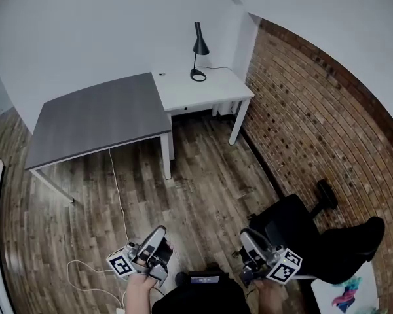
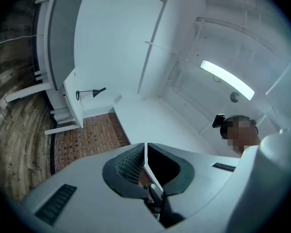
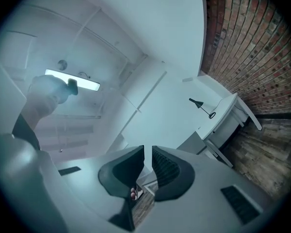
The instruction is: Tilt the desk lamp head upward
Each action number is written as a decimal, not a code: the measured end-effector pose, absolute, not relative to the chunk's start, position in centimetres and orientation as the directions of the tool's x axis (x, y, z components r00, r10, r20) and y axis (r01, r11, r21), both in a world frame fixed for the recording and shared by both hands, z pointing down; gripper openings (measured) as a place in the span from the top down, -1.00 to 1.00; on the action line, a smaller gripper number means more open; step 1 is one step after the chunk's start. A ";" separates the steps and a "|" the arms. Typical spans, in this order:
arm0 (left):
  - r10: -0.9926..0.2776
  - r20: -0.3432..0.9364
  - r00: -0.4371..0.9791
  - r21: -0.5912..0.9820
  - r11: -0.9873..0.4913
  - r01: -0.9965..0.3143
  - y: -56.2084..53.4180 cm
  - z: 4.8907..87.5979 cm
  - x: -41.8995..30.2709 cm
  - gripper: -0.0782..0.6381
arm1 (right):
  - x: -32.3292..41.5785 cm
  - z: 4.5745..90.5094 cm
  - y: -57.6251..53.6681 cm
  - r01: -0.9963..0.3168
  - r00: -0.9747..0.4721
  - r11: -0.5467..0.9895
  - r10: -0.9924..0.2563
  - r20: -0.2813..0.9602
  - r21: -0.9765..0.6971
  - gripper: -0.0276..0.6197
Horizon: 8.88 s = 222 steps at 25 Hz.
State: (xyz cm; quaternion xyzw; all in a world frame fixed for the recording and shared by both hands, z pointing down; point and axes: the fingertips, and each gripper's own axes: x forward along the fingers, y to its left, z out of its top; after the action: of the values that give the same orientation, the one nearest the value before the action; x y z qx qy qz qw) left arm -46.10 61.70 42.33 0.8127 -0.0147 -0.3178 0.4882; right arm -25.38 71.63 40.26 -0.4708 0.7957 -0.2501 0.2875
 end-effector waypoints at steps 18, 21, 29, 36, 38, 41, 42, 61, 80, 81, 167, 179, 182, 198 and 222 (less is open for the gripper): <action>-0.425 -0.465 0.777 0.791 -0.594 0.148 43.7 39.9 -39.9 0.70 | -17.2 40.5 50.0 -0.486 -0.499 0.547 -0.814 -0.297 -0.682 0.77; -0.407 -0.456 0.791 0.789 -0.597 0.147 41.7 39.6 -36.1 0.70 | -14.1 40.4 47.5 -0.480 -0.499 0.551 -0.812 -0.304 -0.683 0.77; -0.370 -0.417 0.830 0.810 -0.566 0.155 36.6 40.5 -29.7 0.70 | -9.0 40.1 43.7 -0.480 -0.471 0.548 -0.820 -0.326 -0.686 0.77; -0.288 -0.432 0.854 0.803 -0.554 0.220 31.0 41.3 -23.5 0.70 | -4.2 40.5 39.9 -0.536 -0.397 0.490 -0.865 -0.308 -0.687 0.77; -0.272 -0.450 0.851 0.798 -0.549 0.246 28.6 41.6 -21.8 0.70 | -2.6 40.6 38.2 -0.562 -0.374 0.467 -0.880 -0.293 -0.683 0.77; -0.258 -0.484 0.836 0.793 -0.534 0.294 24.2 41.7 -19.3 0.72 | -0.1 40.0 35.1 -0.598 -0.340 0.433 -0.899 -0.276 -0.675 0.77; -0.253 -0.492 0.833 0.791 -0.530 0.306 22.8 41.6 -18.6 0.72 | 0.5 39.7 34.1 -0.608 -0.333 0.427 -0.902 -0.273 -0.670 0.77; -0.283 -0.482 0.829 0.814 -0.495 0.305 4.0 42.4 -15.1 0.73 | 4.4 39.7 15.7 -0.635 -0.327 0.396 -0.916 -0.233 -0.663 0.77; -0.454 -0.375 0.808 0.803 -0.594 0.039 -5.5 40.6 -2.3 0.73 | 19.4 38.6 0.8 -0.463 -0.530 0.580 -0.787 -0.315 -0.670 0.77; -0.463 -0.369 0.806 0.807 -0.590 0.030 -5.7 40.8 -1.7 0.73 | 20.2 39.0 0.2 -0.455 -0.535 0.578 -0.786 -0.310 -0.678 0.77; -0.543 0.158 0.825 0.987 0.057 -0.151 -43.4 73.6 11.3 0.75 | 15.5 48.6 -37.1 -0.395 -0.805 0.506 -0.593 0.023 -0.767 0.43; -0.549 0.182 0.816 0.981 0.047 -0.187 -43.6 73.7 11.3 0.75 | 13.3 48.3 -39.2 -0.311 -0.821 0.504 -0.570 -0.041 -0.806 0.43; -0.549 0.187 0.815 0.980 0.047 -0.193 -43.5 73.6 11.3 0.75 | 13.4 48.4 -39.4 -0.296 -0.817 0.502 -0.574 -0.057 -0.813 0.43; -0.549 0.192 0.814 0.979 0.048 -0.199 -43.4 73.8 11.3 0.75 | 13.4 48.2 -39.4 -0.272 -0.819 0.490 -0.570 -0.068 -0.828 0.43; -0.548 0.193 0.814 0.979 0.048 -0.200 -43.4 73.8 11.4 0.75 | 13.2 44.9 -36.3 -0.244 -0.854 0.584 -0.508 -0.114 -0.774 0.43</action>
State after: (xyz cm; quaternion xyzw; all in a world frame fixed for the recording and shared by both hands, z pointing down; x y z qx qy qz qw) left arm 11.41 -43.40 73.78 0.6776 -0.2758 -0.1299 0.6692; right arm 13.23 -36.27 44.92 -0.2149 0.8747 -0.4024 0.1638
